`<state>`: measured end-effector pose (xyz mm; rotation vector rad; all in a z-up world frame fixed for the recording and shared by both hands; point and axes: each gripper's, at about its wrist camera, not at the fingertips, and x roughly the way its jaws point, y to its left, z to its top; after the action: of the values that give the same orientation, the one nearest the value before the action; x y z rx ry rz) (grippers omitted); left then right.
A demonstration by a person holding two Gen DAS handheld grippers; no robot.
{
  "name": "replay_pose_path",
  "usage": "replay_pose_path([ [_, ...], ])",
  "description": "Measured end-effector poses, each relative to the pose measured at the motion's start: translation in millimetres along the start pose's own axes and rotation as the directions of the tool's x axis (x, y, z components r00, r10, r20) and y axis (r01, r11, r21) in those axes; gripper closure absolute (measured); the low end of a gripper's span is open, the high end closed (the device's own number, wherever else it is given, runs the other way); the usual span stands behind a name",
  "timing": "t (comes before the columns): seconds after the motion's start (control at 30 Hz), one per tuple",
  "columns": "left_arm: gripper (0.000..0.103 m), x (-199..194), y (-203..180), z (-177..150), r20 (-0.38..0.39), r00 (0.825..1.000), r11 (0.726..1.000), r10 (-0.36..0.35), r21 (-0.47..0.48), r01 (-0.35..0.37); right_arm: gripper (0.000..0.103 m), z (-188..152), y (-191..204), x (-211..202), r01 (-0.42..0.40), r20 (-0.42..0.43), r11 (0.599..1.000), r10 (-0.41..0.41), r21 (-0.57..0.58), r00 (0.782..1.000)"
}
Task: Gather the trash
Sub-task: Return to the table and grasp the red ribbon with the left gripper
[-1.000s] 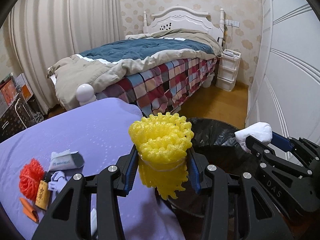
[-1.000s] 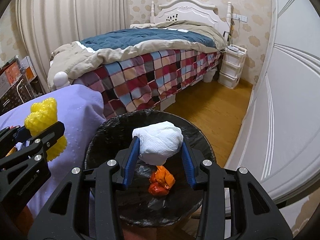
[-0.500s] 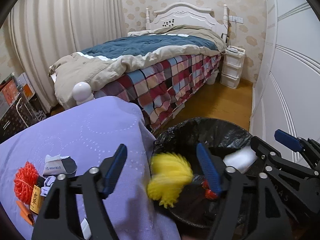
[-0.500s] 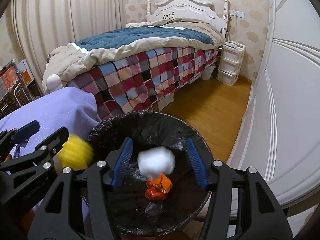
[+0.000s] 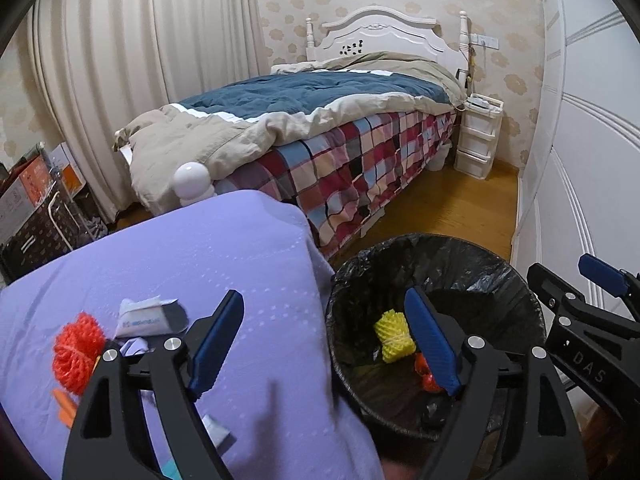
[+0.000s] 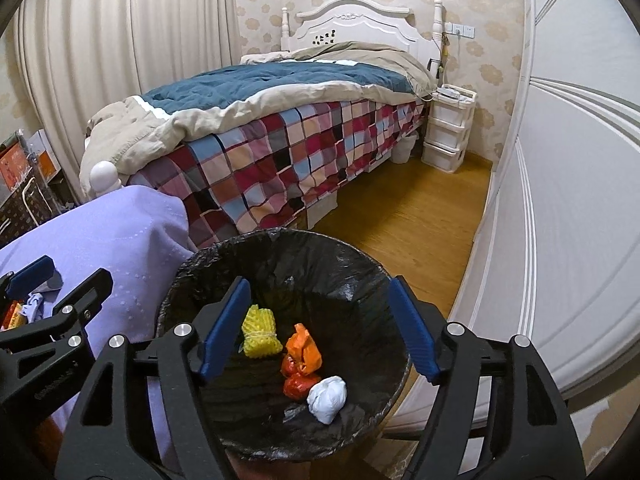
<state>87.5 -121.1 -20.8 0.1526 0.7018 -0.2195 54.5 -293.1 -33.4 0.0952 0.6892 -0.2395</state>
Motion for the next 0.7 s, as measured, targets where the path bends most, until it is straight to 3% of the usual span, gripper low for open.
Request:
replay_pose_path([
  [0.7, 0.022, -65, 83, -51, -0.012, 0.993, 0.99, 0.116, -0.077, -0.117, 0.033, -42, 55, -57, -0.097, -0.032, 0.994, 0.095, -0.053, 0.995],
])
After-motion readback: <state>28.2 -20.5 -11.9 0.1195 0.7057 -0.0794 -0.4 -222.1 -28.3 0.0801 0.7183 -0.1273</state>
